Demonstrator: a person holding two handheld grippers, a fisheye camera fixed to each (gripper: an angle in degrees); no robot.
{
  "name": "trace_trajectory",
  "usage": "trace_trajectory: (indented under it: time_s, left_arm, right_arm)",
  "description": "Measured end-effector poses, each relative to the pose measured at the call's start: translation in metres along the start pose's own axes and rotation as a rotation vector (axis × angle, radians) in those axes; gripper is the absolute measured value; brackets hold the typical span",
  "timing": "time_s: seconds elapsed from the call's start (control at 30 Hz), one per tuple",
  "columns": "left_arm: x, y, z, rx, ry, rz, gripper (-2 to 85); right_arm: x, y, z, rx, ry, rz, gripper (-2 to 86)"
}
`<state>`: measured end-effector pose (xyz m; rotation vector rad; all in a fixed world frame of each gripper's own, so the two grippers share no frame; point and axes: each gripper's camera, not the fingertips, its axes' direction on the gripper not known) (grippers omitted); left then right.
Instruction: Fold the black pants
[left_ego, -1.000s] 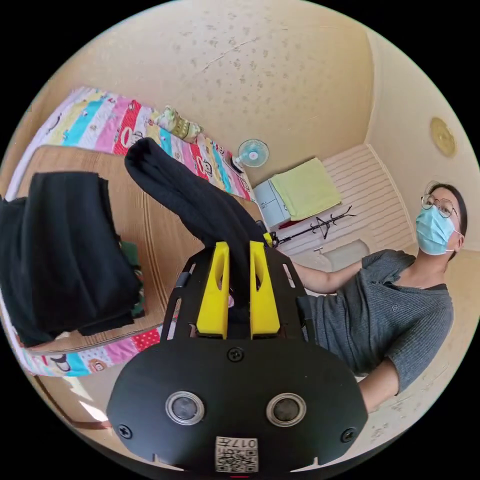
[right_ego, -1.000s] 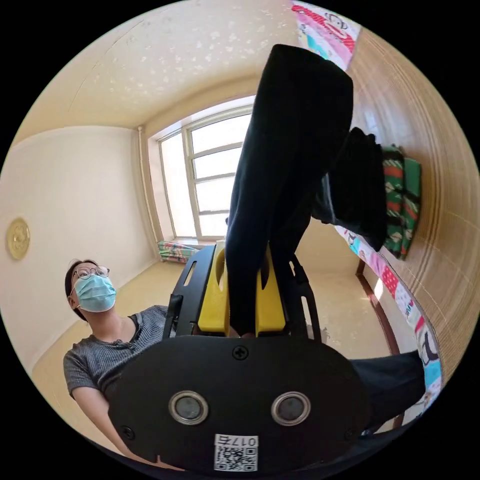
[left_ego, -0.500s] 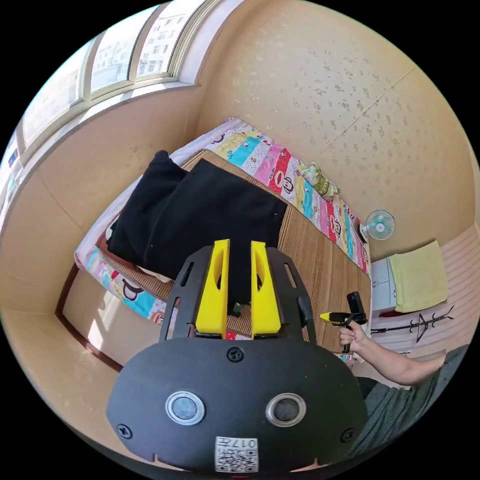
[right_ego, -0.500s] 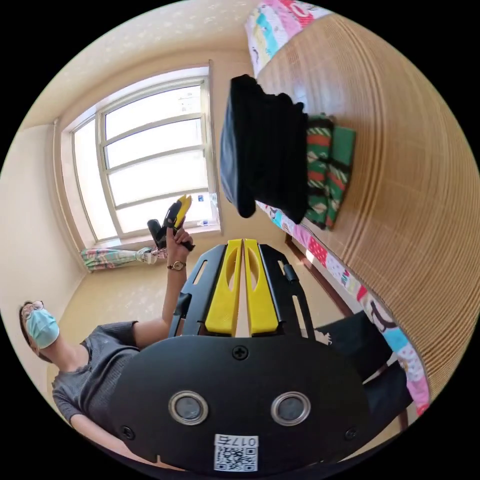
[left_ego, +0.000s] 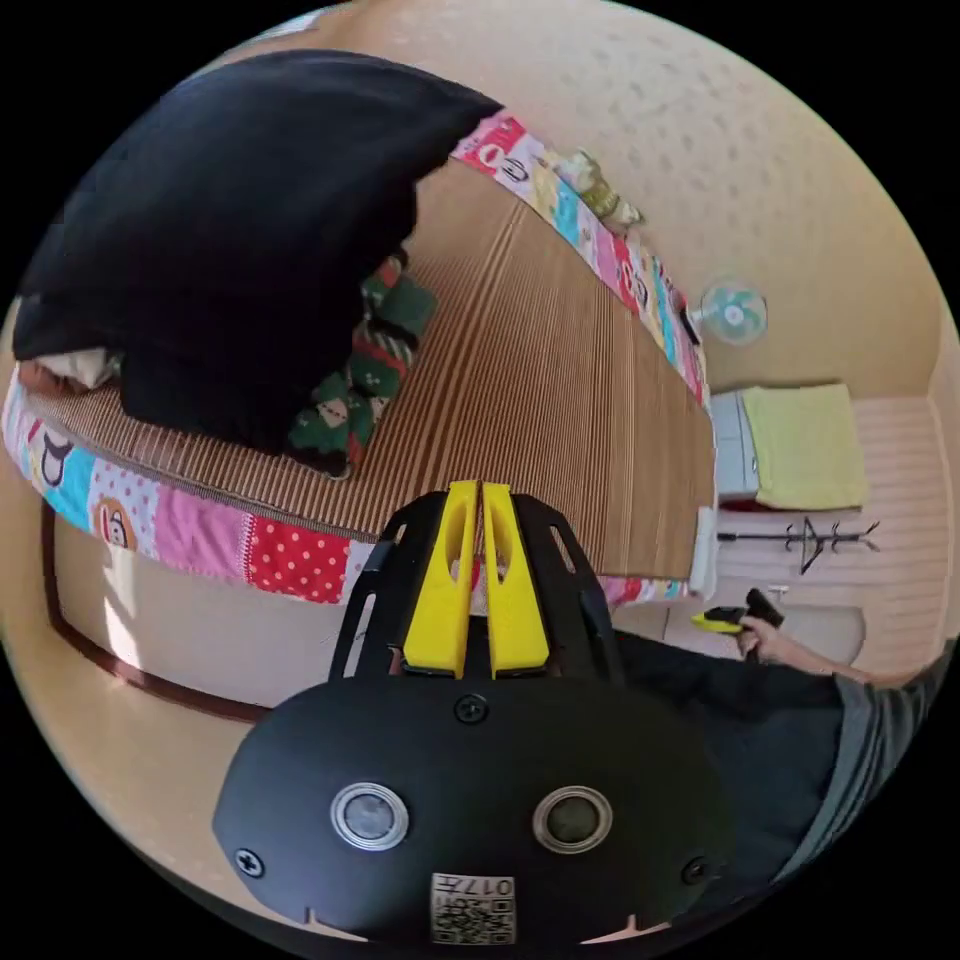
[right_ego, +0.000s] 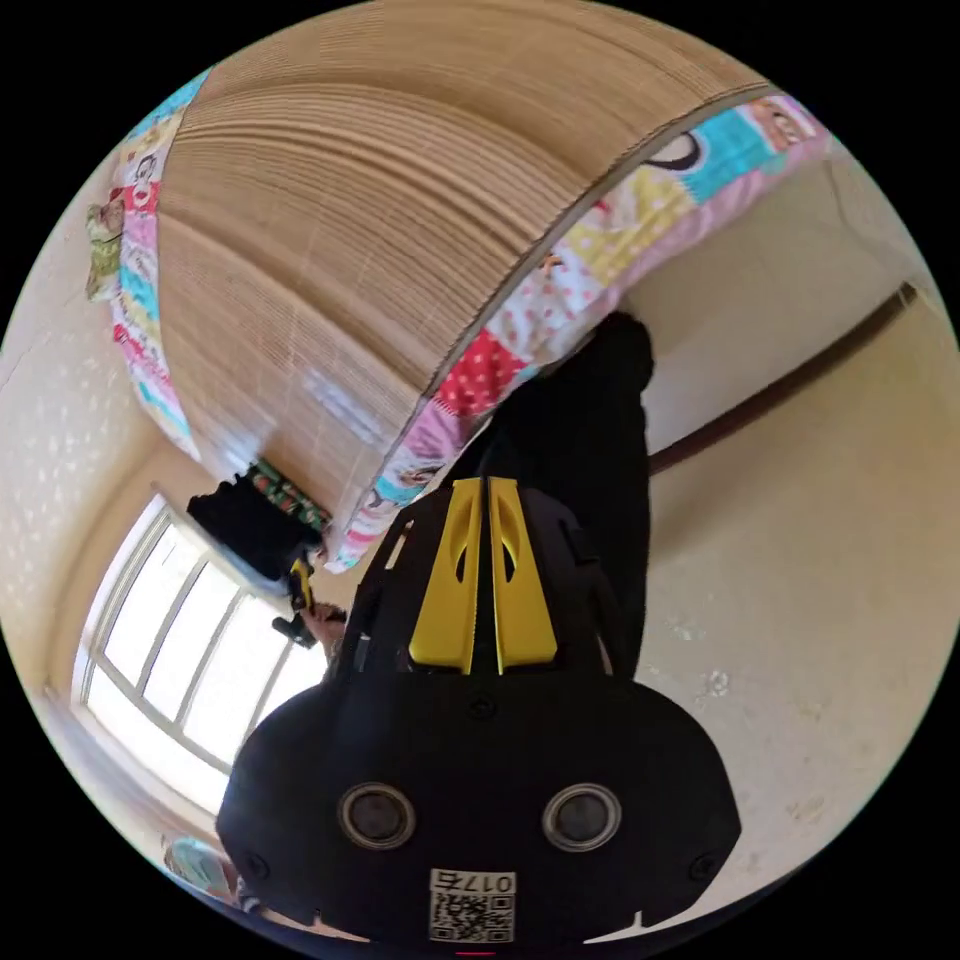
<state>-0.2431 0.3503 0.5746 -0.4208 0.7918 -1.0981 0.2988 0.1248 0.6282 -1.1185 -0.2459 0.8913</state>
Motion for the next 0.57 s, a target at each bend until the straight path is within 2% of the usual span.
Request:
trace_trajectory:
  time_s: [0.07, 0.13, 0.2, 0.27, 0.43, 0.57]
  left_arm:
    - [0.025, -0.015, 0.063, -0.209, -0.117, 0.125, -0.9]
    - [0.034, -0.016, 0.105, -0.315, -0.141, 0.147, -1.0]
    - [0.034, -0.017, 0.141, -0.409, -0.093, 0.101, -1.0]
    - [0.025, -0.017, 0.182, -0.496, 0.014, -0.061, -1.0]
    - [0.013, -0.019, 0.222, -0.408, 0.263, -0.459, -1.0]
    - [0.039, -0.042, 0.234, -0.233, 0.334, -0.636, -1.0]
  right_arm:
    - [0.003, 0.003, -0.011, 0.058, 0.059, 0.033, 0.4]
    - [0.010, 0.001, -0.013, 0.060, 0.092, 0.092, 0.3]
    - [0.016, -0.005, -0.012, 0.043, 0.052, 0.091, 0.3]
    - [0.025, -0.013, -0.013, 0.040, -0.023, 0.068, 0.2]
    - [0.070, -0.058, -0.019, -0.038, -0.251, 0.047, 0.1]
    - [0.102, -0.098, -0.031, -0.092, -0.249, 0.047, 0.1]
